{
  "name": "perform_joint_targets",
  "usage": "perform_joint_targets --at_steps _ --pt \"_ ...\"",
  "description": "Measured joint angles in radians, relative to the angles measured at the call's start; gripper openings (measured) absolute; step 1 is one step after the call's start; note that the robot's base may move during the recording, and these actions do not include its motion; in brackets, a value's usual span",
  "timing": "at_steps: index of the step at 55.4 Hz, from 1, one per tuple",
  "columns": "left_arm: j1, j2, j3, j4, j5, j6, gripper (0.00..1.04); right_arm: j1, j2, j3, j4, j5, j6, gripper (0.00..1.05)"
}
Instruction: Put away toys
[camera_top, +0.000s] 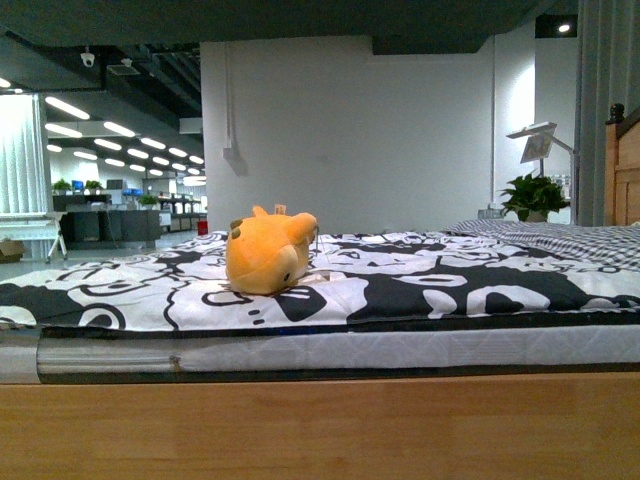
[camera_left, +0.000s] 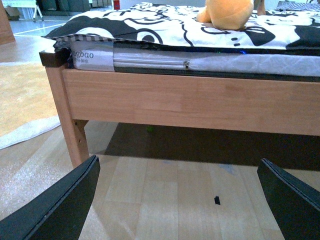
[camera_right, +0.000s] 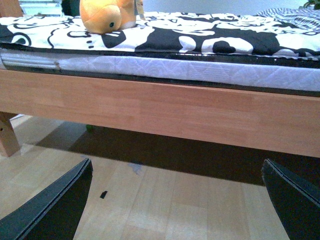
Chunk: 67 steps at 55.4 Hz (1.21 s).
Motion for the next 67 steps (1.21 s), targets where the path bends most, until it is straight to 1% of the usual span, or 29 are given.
perform_joint_targets --at_steps 43,44,53,54,58,59,62,63,66,67 --pt "-0.001 0.000 0.000 -0.001 -0.001 0.000 0.99 -0.001 -0.001 0.000 0.000 -0.002 0.001 1.04" --pt "-0.001 0.000 0.000 -0.001 -0.001 0.000 0.99 -0.001 -0.001 0.000 0.000 -0.002 0.001 1.03" --pt "-0.001 0.000 0.000 -0.001 -0.001 0.000 0.99 -0.001 -0.041 0.000 -0.048 -0.003 0.001 0.74" --pt "-0.001 0.000 0.000 -0.001 -0.001 0.000 0.99 -0.001 -0.043 0.000 -0.051 -0.003 0.001 0.72" --pt "-0.001 0.000 0.000 -0.001 -0.001 0.000 0.99 -0.001 -0.064 0.000 -0.071 -0.003 0.001 0.59" --pt "-0.001 0.000 0.000 -0.001 -0.001 0.000 0.99 -0.001 -0.066 0.000 -0.073 -0.003 0.001 0.57" --pt "-0.001 0.000 0.000 -0.001 -0.001 0.000 0.99 -0.001 -0.080 0.000 -0.088 -0.003 0.001 0.46" --pt "-0.001 0.000 0.000 -0.001 -0.001 0.000 0.99 -0.001 -0.082 0.000 -0.091 -0.003 0.001 0.45" --pt "-0.001 0.000 0.000 -0.001 -0.001 0.000 0.99 -0.001 -0.096 0.000 -0.104 -0.003 0.001 0.34" --pt "-0.001 0.000 0.000 -0.001 -0.001 0.000 0.99 -0.001 -0.099 0.000 -0.106 -0.003 0.001 0.32"
